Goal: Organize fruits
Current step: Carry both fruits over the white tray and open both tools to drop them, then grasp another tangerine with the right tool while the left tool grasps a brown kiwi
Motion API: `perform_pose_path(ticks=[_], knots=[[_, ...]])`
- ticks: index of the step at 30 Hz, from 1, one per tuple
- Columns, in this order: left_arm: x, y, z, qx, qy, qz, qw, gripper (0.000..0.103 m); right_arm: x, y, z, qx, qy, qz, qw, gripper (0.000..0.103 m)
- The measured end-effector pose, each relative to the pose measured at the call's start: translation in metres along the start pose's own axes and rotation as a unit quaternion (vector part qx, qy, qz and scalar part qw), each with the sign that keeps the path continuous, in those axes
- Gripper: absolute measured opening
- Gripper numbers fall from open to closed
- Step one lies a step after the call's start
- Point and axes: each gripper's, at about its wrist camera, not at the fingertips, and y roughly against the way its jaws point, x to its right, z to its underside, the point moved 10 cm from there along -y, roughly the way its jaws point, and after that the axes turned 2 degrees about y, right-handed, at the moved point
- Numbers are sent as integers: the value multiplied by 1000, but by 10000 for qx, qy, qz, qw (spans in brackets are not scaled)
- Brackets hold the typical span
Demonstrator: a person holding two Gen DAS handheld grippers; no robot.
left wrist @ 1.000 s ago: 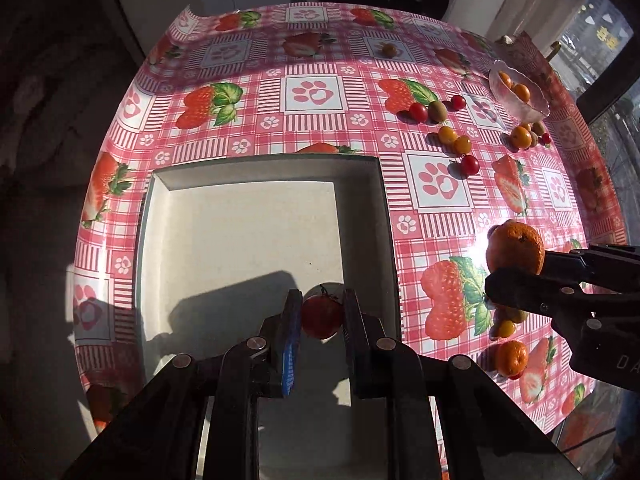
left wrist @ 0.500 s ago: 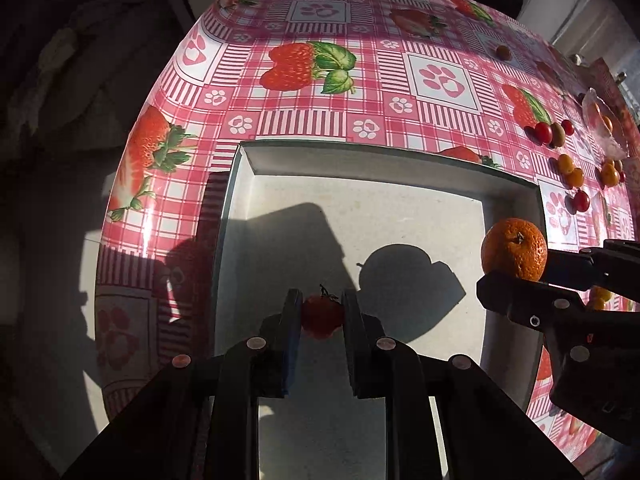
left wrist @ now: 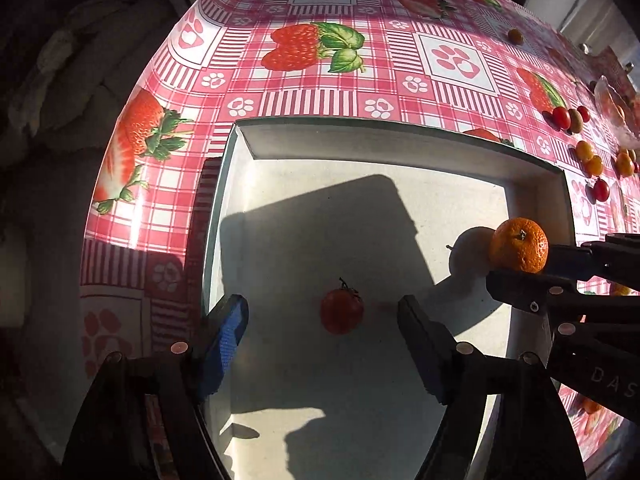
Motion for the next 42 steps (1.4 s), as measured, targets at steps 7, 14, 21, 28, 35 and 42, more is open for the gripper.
perform_pose_path(ticks=[7,14,21,28,35,42], knots=[[8,10,5,-19,-192,-50,9998,78,-11,21,-11,271,79,-264,9993,87],[39,28,35,75,-525,-21,9986,78,4,59,10,524,-156,-177,9983,87],[79,39,86,20,-1059,25,9944,78,40,75,72,501,-639,39,9967,87],[122,64,96,100,-1638,149,9863,78,95,80,146,424,-1332,238,9899,87],[163,67,84,160,-1973,257,9799,78,141,76,216,231,-2066,354,9775,87],[206,59,70,119,-2281,398,9727,78,149,67,244,166,-2192,255,9752,87]])
